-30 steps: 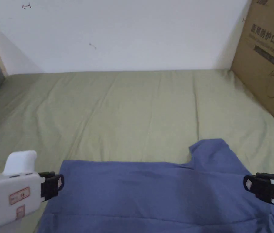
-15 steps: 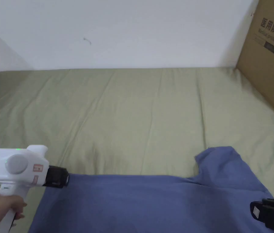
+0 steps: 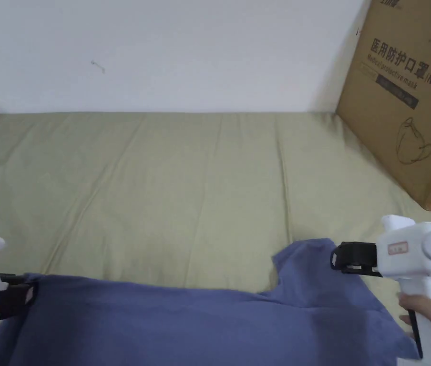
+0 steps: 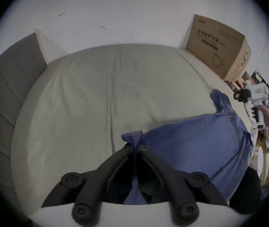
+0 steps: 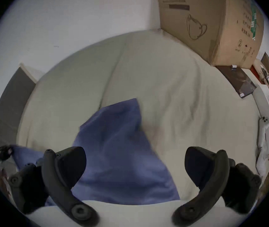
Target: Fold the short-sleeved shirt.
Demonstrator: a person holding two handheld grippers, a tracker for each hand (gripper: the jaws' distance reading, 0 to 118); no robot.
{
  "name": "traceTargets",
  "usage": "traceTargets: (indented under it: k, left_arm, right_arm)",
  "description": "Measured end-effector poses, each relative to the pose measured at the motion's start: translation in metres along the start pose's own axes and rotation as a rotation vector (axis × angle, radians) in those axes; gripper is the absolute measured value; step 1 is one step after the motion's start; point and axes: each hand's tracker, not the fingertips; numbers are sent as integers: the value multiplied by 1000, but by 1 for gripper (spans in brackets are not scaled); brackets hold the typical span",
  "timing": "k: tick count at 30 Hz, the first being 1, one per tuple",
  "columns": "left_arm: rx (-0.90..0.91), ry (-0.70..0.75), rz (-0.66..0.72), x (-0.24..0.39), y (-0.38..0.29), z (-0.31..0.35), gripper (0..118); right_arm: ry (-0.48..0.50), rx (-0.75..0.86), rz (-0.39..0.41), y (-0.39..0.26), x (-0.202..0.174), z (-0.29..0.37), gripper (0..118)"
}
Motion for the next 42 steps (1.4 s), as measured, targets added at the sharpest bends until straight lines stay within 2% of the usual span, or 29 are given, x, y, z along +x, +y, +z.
traceTargets:
  k: [4,5,7,9,10,11,12,14,16,18,20,22,24,29,34,39,40,41,42]
  left_arm:
    - [10,-7,20,-7,-1,12,3]
    - [7,-8,24,-8,-1,12,3]
    - [-9,-9,35,-7,-3,13,3]
    - [-25,-3,35,-7,-5,9,3]
    - [-32,5,30,-6,-7,9,3]
    - [-35,5,33,-6,-9,9,3]
    - [-38,3,39,-6,-10,9,3]
    - [-26,2,72,-6,-13,13,3]
    - [8,-16,126,-10,-15,21,3]
    - [25,-21,141,-12,-14,31,3]
    - [37,-28,164,-14,-15,47,3]
    - [58,-35,176,-13,-19,63,3]
    - [79,-42,185,-20,-26,77,3]
    - [83,-79,226,-16,-69,118,3]
    - [13,-97,253,-7,-144,137,3]
    - [-49,-124,360,-2,-209,137,3]
    - [-55,-121,364,-1,-217,135,3]
    - [-52,-122,362,1,-223,135,6]
    - [-49,-119,361,5,-227,137,16]
  right_arm:
    - [-105,-97,5,14,8,-46,114]
    - [-94,-111,6,14,9,-52,113]
    - [-79,-152,33,14,7,-59,98]
    - [-94,-171,113,12,2,-66,82]
    - [-122,-143,160,11,-3,-60,68]
    - [-65,-134,178,10,-7,-53,43]
    - [-32,-140,188,8,-11,-48,0]
    - [-9,-140,186,7,-11,-34,0]
    - [4,-53,194,5,-14,-6,0]
    - [41,15,140,7,-5,24,0]
    - [88,59,43,3,6,60,0]
    - [121,86,5,-4,19,91,0]
    - [118,114,17,-22,21,128,0]
    - [163,108,-14,-89,39,186,0]
    - [126,34,5,-183,46,200,0]
    - [128,-65,-122,-246,67,183,0]
    - [137,-65,-130,-245,88,165,0]
    - [139,-58,-128,-248,90,163,5]
    - [133,-44,-123,-250,88,165,28]
